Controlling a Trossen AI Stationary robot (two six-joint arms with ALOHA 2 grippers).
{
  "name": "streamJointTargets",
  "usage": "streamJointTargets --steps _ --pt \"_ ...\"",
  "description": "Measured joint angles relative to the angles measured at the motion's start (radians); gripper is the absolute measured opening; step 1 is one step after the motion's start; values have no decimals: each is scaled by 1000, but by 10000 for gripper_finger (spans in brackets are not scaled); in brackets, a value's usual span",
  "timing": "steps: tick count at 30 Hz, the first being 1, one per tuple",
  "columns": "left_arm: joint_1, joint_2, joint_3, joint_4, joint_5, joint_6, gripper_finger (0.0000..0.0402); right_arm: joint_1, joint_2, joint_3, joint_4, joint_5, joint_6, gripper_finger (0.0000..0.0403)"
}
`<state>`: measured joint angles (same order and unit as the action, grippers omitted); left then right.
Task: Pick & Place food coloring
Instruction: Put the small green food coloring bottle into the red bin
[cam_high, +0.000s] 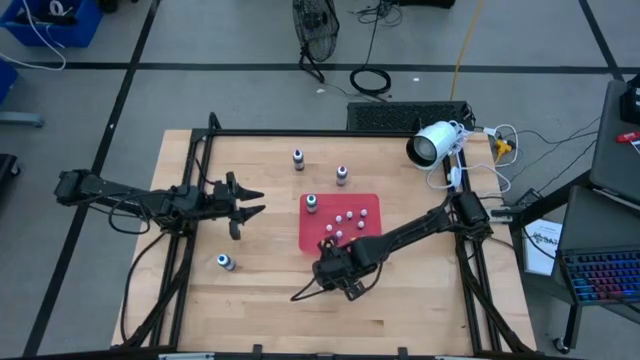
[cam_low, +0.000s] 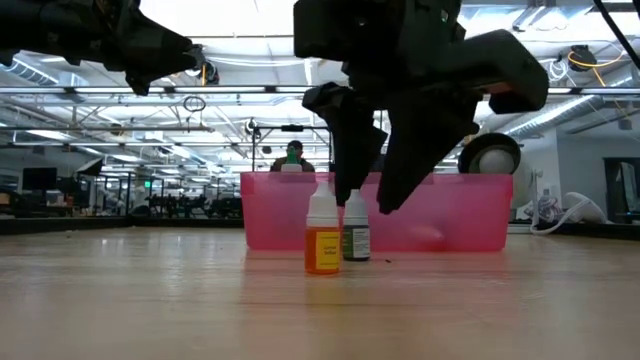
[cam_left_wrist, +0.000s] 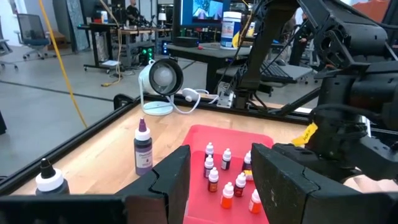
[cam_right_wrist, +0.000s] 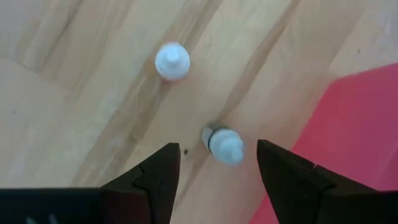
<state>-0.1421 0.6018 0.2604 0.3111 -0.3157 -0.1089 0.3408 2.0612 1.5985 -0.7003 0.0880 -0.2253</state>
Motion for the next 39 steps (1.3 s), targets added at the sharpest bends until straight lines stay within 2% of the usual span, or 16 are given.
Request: streamJointTargets --steps 12,23,39 --pt "0 0 0 0 0 0 170 -7 1 -54 88 -15 0 199" --pt "0 0 0 0 0 0 170 -8 1 -68 97 -13 -3 195" --pt "0 0 0 0 0 0 170 -19 1 -68 110 -13 -23 110"
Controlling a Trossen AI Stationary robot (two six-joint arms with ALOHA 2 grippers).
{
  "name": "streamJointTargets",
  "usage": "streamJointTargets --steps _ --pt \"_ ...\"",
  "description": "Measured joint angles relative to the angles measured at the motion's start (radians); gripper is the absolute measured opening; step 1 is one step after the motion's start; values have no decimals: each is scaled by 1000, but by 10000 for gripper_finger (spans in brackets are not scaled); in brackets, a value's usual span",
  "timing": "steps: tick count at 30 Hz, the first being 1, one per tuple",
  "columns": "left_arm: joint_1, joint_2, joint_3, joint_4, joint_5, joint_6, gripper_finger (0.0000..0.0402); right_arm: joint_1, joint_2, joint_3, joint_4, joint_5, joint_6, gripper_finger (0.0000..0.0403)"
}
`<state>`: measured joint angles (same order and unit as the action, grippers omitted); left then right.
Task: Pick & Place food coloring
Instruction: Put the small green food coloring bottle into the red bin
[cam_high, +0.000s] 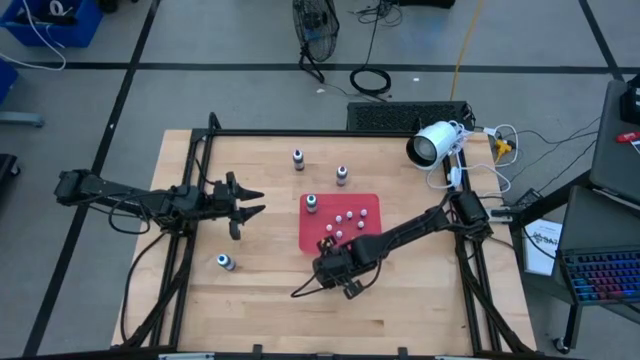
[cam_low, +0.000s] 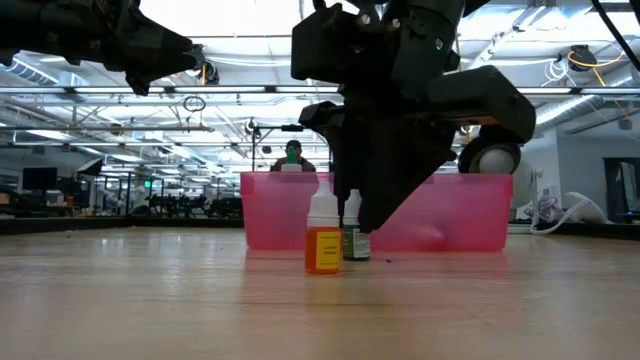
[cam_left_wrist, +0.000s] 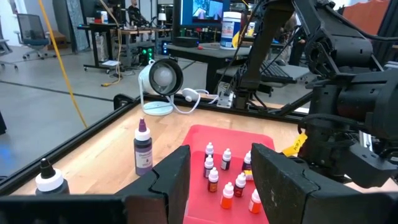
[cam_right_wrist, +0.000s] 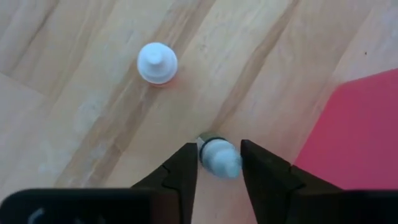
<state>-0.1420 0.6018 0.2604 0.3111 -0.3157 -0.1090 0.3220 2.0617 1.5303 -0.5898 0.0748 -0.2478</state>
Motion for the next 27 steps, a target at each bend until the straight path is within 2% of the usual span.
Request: streamJointTargets --steps 10,17,21,27 --pt "0 0 0 0 0 0 170 -8 0 0 4 -1 -1 47" --pt "0 0 0 0 0 0 170 7 -11 1 1 1 0 46" --pt "0 0 0 0 0 0 171 11 -64 13 -75 13 23 46" --pt "0 0 0 0 0 0 170 11 -234 14 -183 119 69 46"
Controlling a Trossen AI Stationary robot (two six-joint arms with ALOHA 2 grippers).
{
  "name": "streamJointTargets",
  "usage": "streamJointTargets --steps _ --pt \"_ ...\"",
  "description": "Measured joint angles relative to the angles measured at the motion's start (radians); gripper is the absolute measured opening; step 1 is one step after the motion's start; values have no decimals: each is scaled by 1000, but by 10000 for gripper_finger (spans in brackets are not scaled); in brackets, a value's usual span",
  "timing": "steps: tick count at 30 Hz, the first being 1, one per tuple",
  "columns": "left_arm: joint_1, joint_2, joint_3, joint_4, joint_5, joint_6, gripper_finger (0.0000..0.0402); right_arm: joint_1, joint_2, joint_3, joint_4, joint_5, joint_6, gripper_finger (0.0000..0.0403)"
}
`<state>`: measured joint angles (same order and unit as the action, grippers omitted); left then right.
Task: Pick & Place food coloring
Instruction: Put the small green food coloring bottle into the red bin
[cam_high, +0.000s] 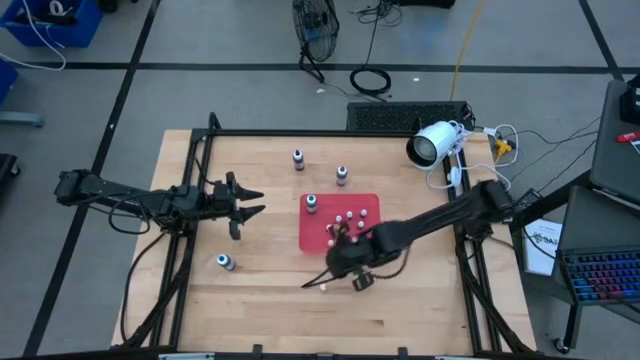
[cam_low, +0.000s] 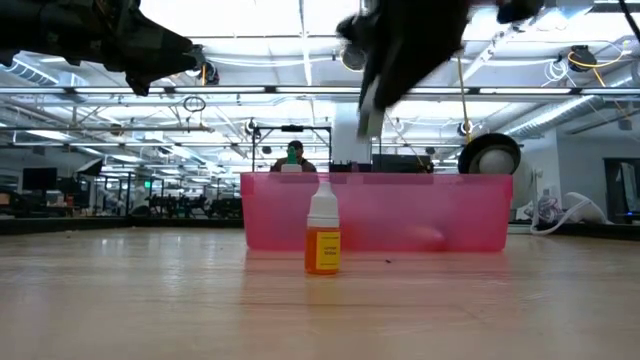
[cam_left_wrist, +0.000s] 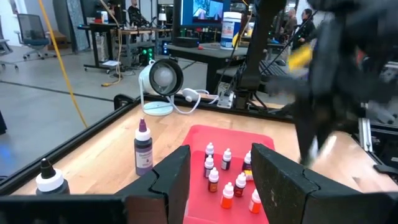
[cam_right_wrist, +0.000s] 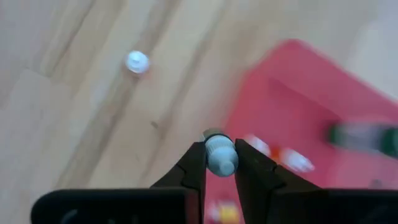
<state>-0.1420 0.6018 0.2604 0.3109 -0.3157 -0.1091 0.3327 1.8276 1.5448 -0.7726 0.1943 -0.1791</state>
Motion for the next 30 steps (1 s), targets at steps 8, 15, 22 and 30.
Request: streamJointTargets --steps 8,15,22,30 --pt "0 0 0 0 0 0 170 -119 -188 1 -196 67 132 46" --pt "0 0 0 0 0 0 170 -228 -178 -34 -333 12 169 46" --pt "0 0 0 0 0 0 170 -289 -176 -206 -233 -72 166 46" --pt "0 0 0 0 0 0 170 -335 -176 -344 -111 -74 143 46"
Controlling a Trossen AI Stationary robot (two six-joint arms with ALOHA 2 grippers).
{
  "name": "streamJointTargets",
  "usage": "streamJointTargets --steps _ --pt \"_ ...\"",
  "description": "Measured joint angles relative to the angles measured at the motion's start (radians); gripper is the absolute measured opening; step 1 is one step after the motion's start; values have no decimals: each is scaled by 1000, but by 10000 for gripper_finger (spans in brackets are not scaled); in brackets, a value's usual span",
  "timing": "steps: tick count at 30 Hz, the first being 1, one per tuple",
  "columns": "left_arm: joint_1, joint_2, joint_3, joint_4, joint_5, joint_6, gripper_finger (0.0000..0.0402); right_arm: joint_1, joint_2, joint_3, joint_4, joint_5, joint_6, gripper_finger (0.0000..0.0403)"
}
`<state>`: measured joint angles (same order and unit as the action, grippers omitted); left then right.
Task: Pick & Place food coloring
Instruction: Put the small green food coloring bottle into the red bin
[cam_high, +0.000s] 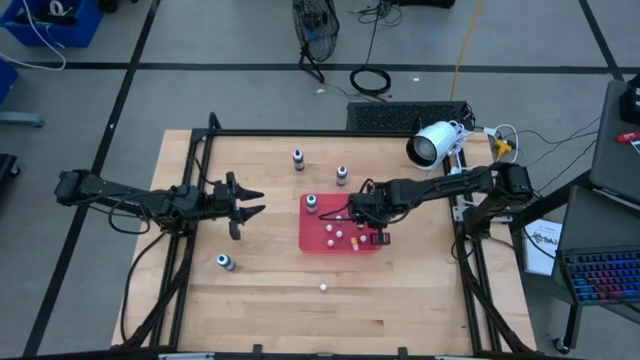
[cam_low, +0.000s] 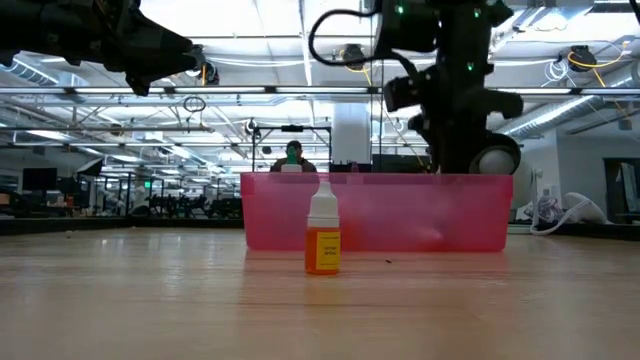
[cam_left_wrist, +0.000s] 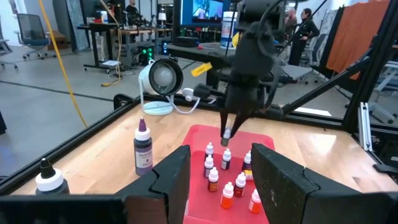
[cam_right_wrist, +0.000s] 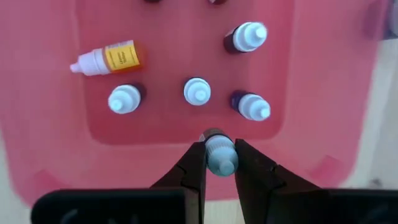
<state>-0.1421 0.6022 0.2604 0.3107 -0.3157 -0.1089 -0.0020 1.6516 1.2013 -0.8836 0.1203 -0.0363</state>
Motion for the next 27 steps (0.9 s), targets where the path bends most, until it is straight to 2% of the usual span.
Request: streamJointTargets --steps 4,10,23,27 --pt "0 0 0 0 0 0 170 -21 0 -52 71 -42 -12 46" --pt "0 0 0 0 0 0 170 -38 0 -112 184 -47 -36 46" --pt "0 0 0 0 0 0 170 -58 0 -173 268 -47 -55 46" --pt "0 0 0 0 0 0 170 -58 0 -174 272 -46 -24 82"
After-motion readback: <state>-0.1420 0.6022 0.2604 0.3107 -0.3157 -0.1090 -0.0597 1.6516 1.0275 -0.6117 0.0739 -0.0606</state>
